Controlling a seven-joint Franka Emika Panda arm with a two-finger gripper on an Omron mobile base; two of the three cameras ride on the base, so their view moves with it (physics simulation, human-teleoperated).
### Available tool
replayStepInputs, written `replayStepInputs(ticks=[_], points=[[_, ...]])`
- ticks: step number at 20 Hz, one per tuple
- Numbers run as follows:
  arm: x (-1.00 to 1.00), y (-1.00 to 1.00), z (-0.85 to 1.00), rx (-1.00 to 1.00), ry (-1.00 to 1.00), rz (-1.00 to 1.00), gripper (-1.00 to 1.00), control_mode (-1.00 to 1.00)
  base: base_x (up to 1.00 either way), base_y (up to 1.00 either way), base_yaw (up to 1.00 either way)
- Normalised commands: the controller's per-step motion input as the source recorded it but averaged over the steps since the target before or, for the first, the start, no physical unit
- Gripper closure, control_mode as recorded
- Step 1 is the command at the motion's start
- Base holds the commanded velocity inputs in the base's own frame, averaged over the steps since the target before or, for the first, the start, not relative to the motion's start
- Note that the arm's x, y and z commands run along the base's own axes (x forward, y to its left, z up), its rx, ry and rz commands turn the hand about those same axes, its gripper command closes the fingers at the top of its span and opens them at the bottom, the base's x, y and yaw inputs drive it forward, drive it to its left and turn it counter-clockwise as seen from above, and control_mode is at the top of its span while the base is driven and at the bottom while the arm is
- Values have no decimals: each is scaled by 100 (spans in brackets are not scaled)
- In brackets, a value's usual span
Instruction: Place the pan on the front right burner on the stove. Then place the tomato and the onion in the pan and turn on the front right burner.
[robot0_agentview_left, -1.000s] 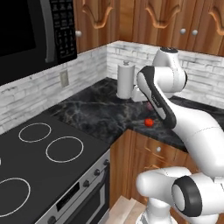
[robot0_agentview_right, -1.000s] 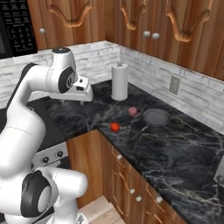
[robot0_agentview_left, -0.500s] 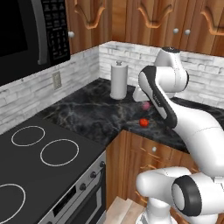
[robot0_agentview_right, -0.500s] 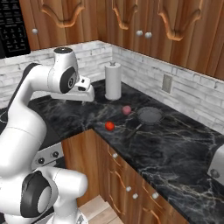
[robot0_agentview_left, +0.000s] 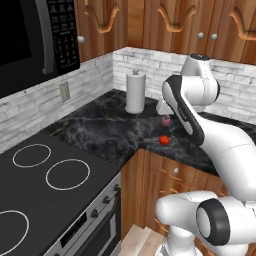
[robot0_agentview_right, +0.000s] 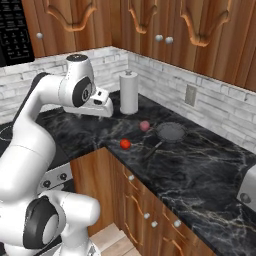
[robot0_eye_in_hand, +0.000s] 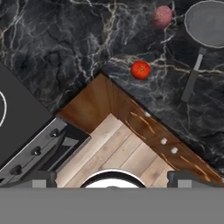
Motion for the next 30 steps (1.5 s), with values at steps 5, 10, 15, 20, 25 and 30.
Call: replayStepInputs(ticks=[5, 10, 15, 20, 25, 30], points=[[18, -37, -3, 0, 0, -20, -100, -100, 0, 0, 0], [26, -42, -12, 0, 3, -24, -100, -100, 0, 0, 0], [17, -45, -11, 0, 1, -14, -100, -100, 0, 0, 0], [3, -33, -22, 3, 0, -1, -100, -100, 0, 0, 0], [7, -34, -34, 4, 0, 0, -100, -100, 0, 0, 0], [29, -25, -29, 1, 1, 0, -100, -100, 0, 0, 0]])
